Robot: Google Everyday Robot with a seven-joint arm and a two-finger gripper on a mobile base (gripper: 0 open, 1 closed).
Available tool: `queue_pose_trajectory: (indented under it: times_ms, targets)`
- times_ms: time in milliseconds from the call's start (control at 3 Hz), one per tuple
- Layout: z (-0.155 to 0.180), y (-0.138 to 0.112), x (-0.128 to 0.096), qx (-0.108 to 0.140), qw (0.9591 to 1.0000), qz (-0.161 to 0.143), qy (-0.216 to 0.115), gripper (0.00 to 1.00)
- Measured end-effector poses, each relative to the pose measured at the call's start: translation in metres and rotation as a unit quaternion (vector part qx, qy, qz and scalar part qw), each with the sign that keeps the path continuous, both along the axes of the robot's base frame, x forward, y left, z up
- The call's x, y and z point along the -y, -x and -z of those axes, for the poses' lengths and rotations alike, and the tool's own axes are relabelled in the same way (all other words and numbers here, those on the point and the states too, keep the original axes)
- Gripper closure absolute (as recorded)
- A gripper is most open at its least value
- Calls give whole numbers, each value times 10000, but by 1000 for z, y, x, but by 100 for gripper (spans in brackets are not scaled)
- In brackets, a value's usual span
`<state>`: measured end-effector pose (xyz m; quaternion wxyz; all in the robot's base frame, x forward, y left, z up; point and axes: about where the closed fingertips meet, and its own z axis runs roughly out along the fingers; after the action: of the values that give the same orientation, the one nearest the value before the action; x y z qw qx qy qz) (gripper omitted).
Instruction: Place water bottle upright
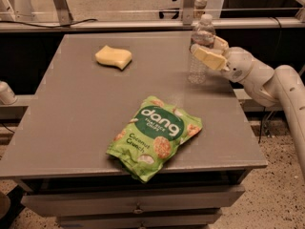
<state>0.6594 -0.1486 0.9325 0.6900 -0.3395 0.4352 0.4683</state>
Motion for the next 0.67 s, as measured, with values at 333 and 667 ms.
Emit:
queue_pose_trajectory:
  times_ms: [333,667]
  targets:
    - [2,3,3,-3,10000,17,-12,5]
    - [2,4,5,3,10000,25,-4,0]
